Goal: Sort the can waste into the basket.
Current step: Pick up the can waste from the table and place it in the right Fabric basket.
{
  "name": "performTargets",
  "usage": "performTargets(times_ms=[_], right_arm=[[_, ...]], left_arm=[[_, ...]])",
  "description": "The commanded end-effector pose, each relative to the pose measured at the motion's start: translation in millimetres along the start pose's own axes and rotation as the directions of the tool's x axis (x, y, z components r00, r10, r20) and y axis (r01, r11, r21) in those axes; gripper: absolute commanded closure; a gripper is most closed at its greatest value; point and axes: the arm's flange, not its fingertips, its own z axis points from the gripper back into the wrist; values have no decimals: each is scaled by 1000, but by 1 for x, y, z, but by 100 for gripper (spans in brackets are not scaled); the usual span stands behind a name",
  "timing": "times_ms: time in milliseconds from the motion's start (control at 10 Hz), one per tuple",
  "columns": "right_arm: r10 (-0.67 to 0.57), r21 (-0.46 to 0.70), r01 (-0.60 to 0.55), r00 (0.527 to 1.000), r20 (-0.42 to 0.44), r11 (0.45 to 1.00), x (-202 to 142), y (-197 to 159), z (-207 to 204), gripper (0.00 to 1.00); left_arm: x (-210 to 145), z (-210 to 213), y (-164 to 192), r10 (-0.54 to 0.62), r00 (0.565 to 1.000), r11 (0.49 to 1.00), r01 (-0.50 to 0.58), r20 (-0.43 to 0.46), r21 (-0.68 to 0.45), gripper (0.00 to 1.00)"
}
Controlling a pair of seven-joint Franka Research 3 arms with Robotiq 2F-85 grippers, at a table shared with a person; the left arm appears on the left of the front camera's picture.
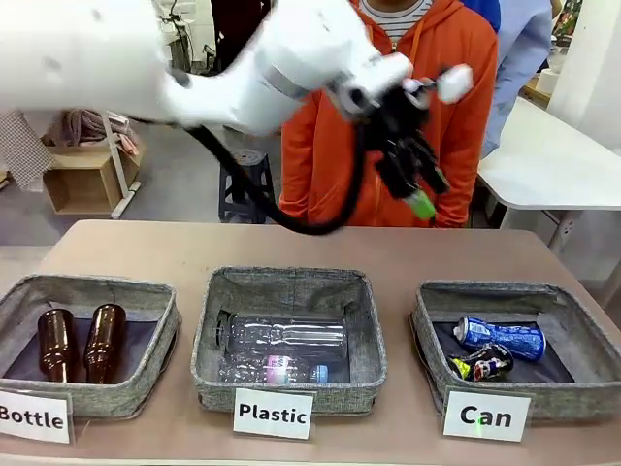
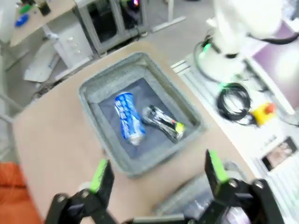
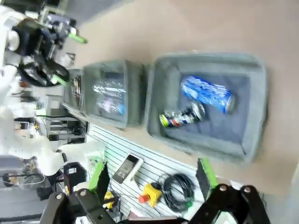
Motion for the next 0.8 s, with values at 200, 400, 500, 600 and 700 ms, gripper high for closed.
performTargets(times_ms=[200,400,500,600,700], right_arm=[[146,225,-142,989,-4,964,78,55,-120,0],[162,397,-168,986,50,902,96,78,-179,0],[161,455,-178,984,75,873,100,85,-207,0],[139,527,-158,987,76,835,101,88,-221,0],[107,553,-142,990,95,821,100,86,-228,0]], left_arm=[[-105,123,-134,250,952,953,-275,176,131,0],[-171,163,-196,439,797,833,-534,415,144,0],[-209,179,-233,500,688,759,-640,526,116,0],[-242,189,-259,543,575,692,-719,612,61,0],[-272,193,-279,554,483,652,-759,678,9,0]])
